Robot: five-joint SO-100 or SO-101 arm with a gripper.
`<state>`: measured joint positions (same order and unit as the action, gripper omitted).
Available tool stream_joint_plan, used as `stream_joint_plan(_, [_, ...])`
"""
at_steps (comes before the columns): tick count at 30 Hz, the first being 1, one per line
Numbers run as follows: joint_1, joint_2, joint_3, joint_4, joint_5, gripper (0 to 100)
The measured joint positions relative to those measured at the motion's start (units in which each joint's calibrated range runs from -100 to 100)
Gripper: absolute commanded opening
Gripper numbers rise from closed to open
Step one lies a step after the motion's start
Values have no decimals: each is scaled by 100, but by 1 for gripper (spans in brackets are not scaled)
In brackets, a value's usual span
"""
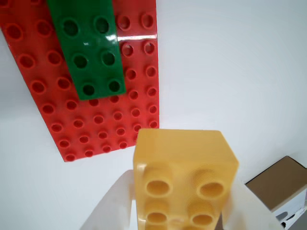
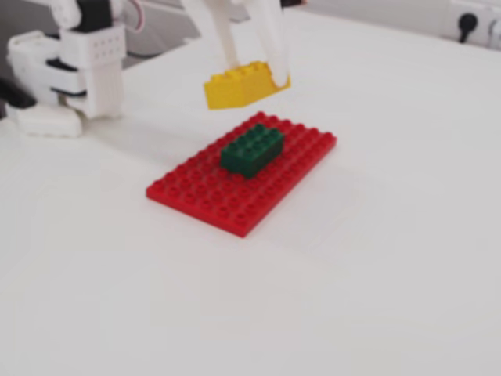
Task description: Put yellow lego brick onto the green one
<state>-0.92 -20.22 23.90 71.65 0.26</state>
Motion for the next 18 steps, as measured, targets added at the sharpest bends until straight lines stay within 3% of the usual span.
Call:
stream_joint_plan(10, [-590,152,658,-311,-525,11])
stream_joint_plan(18, [-472,1072,-81,216,-619,11])
